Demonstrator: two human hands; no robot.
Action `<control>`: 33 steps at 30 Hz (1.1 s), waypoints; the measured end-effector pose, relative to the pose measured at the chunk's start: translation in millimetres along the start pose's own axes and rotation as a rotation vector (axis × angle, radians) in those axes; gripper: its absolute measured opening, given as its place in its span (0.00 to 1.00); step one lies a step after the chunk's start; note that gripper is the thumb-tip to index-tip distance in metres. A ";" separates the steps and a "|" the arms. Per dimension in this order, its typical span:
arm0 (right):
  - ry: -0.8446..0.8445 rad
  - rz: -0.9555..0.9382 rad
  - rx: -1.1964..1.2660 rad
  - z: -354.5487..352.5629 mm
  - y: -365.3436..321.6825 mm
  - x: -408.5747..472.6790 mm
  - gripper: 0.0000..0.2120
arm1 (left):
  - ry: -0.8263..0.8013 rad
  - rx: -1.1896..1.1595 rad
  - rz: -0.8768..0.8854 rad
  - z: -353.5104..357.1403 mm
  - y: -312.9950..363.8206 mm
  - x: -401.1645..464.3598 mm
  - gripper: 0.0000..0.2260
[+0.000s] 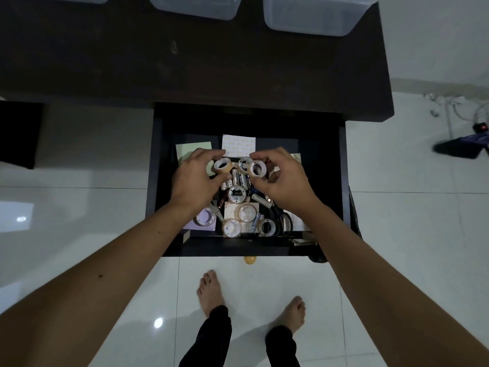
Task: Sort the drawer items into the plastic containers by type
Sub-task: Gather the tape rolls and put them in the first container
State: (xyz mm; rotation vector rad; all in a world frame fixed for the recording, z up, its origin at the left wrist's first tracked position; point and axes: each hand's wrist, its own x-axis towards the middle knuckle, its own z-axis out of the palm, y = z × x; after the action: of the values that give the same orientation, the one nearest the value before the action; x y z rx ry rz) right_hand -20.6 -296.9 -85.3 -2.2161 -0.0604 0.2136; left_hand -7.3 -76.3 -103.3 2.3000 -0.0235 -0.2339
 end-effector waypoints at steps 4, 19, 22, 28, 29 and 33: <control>-0.007 -0.015 -0.027 7.1 0.6 5.6 0.22 | -0.035 -0.013 -0.021 -1.3 -6.9 -1.1 0.31; -0.024 -0.043 -0.199 21.4 -3.6 18.9 0.25 | -0.101 -0.186 -0.011 -20.0 -1.9 -16.4 0.21; 0.003 -0.063 -0.214 22.0 -5.0 18.2 0.22 | -0.170 -0.172 0.049 -19.7 -0.1 -21.2 0.23; -0.034 -0.058 -0.206 12.6 -4.6 16.1 0.22 | -0.273 -0.076 0.146 -8.1 2.0 -22.0 0.26; -0.036 -0.060 -0.200 9.8 -4.5 15.7 0.22 | -0.287 -0.064 0.152 -6.0 1.9 -21.6 0.26; -0.045 -0.082 -0.208 -2.7 -1.1 7.5 0.21 | -0.306 -0.003 0.170 -1.9 0.1 -19.4 0.27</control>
State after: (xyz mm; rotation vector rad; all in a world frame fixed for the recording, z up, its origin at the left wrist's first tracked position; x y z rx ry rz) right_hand -12.7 -297.4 -83.9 -2.4101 -0.2065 0.2198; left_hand -26.0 -73.2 -98.9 2.2236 -0.3718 -0.4939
